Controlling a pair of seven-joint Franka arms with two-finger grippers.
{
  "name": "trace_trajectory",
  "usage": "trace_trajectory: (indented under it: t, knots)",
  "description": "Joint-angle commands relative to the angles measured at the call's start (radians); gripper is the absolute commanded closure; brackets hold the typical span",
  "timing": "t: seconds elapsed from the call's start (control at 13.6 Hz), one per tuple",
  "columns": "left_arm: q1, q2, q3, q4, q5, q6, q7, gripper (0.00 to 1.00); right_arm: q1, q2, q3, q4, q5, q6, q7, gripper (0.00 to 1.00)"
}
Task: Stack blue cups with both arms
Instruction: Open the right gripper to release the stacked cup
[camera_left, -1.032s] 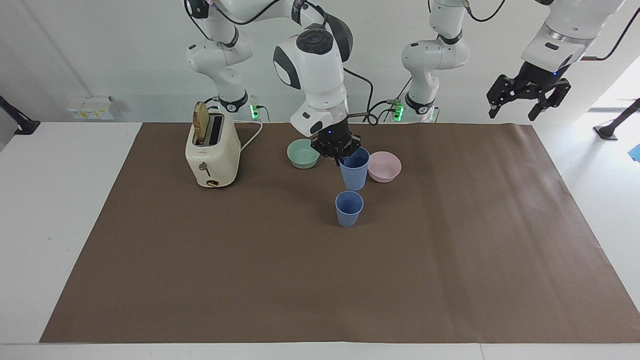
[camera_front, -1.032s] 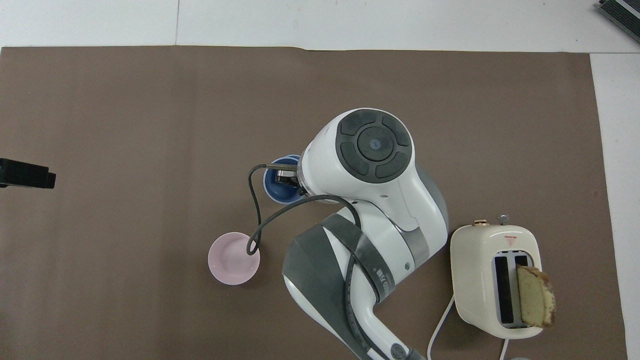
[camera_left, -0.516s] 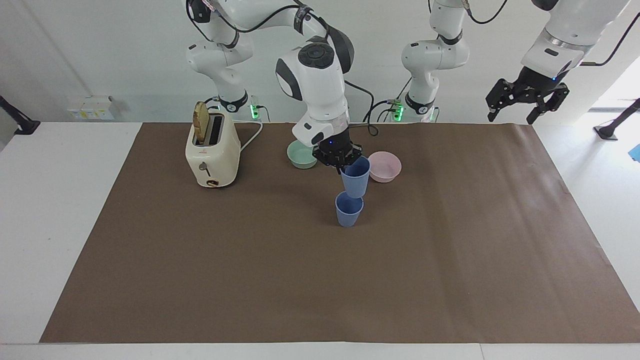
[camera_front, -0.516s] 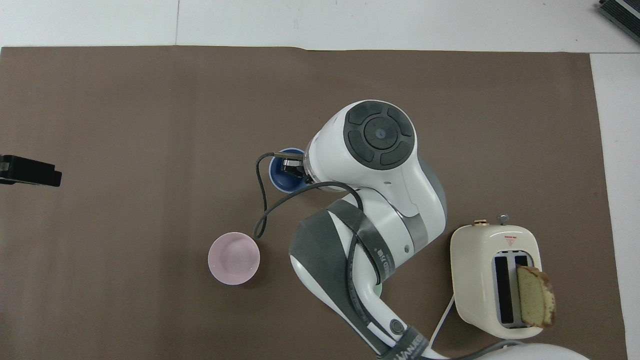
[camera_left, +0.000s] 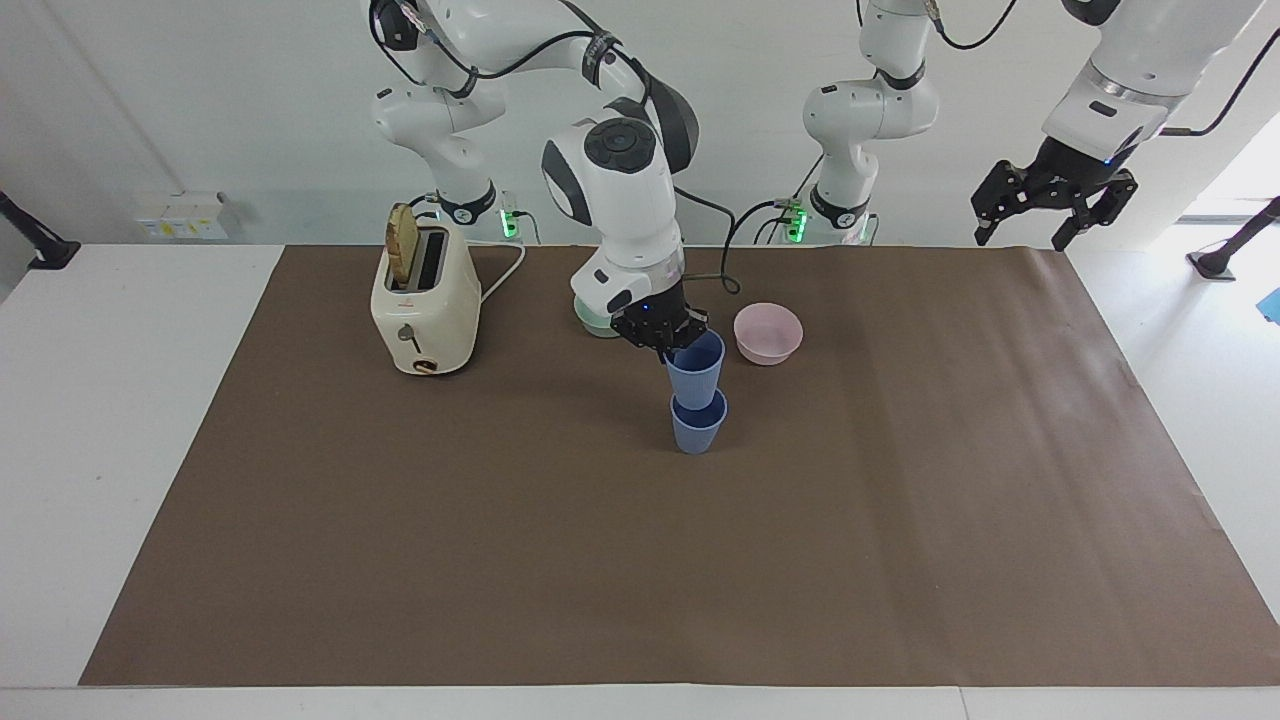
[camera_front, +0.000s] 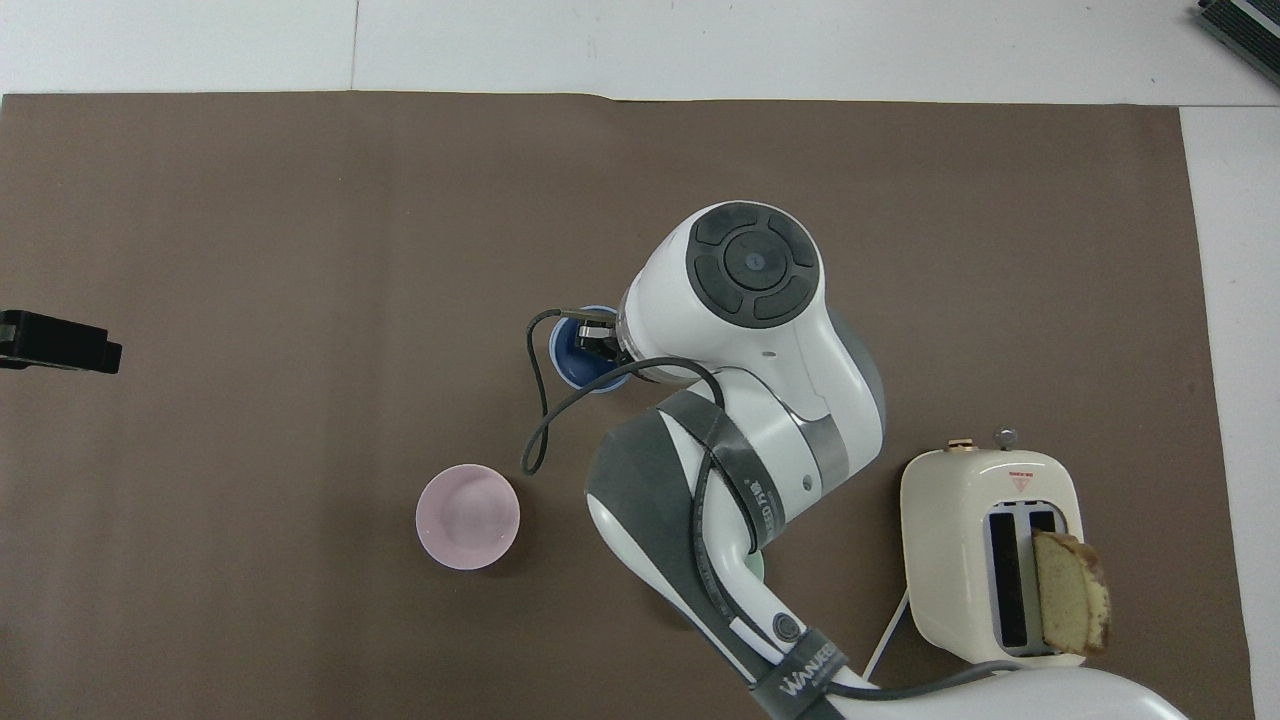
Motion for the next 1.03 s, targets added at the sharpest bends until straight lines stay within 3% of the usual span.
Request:
trace_trajectory:
  t: [0.0, 0.96]
  knots:
    - [0.013, -0.006, -0.006, -0.003, -0.014, -0.008, 0.007, 0.00, -0.010, -0.005, 0.008, -0.033, 0.015, 0.015, -0.034, 1.00]
    - [0.014, -0.006, -0.006, -0.003, -0.014, -0.008, 0.007, 0.00, -0.009, 0.060, 0.008, -0.035, 0.012, 0.084, -0.041, 1.00]
